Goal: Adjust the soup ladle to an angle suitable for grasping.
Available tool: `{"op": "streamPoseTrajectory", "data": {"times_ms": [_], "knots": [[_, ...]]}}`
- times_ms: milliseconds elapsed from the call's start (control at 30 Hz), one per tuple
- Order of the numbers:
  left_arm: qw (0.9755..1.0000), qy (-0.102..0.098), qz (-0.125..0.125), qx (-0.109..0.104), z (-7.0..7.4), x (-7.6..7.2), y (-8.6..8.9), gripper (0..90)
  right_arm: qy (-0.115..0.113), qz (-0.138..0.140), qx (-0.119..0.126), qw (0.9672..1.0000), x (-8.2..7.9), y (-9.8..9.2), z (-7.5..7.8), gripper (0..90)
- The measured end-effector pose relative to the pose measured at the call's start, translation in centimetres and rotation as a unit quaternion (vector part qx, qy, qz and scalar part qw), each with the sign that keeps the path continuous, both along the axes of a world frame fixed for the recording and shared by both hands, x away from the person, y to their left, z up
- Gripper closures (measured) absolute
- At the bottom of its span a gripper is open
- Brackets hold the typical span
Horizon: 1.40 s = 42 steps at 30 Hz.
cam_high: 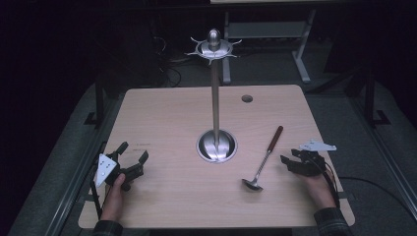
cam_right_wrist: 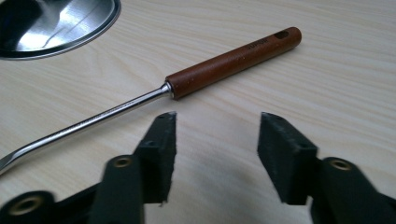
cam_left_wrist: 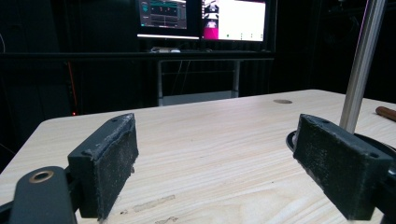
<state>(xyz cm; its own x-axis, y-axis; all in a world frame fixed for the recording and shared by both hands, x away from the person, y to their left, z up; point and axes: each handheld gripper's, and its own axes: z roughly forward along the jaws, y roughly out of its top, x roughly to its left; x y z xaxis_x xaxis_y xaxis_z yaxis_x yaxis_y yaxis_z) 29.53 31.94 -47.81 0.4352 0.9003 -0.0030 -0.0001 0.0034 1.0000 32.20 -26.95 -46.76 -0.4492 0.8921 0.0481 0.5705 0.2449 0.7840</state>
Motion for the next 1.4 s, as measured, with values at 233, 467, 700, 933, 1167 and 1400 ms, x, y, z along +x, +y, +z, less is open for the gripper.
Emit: {"op": "streamPoseTrajectory", "data": {"times_ms": [233, 467, 700, 933, 1167, 1400], "knots": [[1.0, 0.0, 0.0, -0.001, 0.0, 0.0, 0.0, 13.1, -0.008, 0.006, 0.005, 0.9999, 1.5, 0.7, 0.2, 78.3], [1.0, -0.001, -0.001, 0.001, 0.0, 0.0, 0.0, 13.1, -0.017, 0.002, 0.01, 0.9998, 3.4, 1.0, 0.4, 89.7], [1.0, -0.001, -0.002, 0.001, 0.0, 0.0, 0.0, 13.1, -0.032, -0.003, 0.017, 0.9994, 4.8, 1.1, 0.5, 89.8], [1.0, 0.0, -0.003, -0.001, 0.0, 0.1, 0.0, 13.1, -0.017, -0.003, 0.006, 0.9998, 5.8, 1.6, -0.5, 89.7], [1.0, 0.0, -0.003, 0.0, 0.0, 0.1, 0.0, 13.1, -0.006, -0.002, -0.005, 1.0, 5.8, 1.5, -1.0, 89.8], [1.0, 0.0, -0.003, 0.001, 0.0, 0.0, 0.0, 13.1, -0.004, 0.008, -0.009, 0.9999, 5.9, 2.0, -1.2, 89.8]]}}
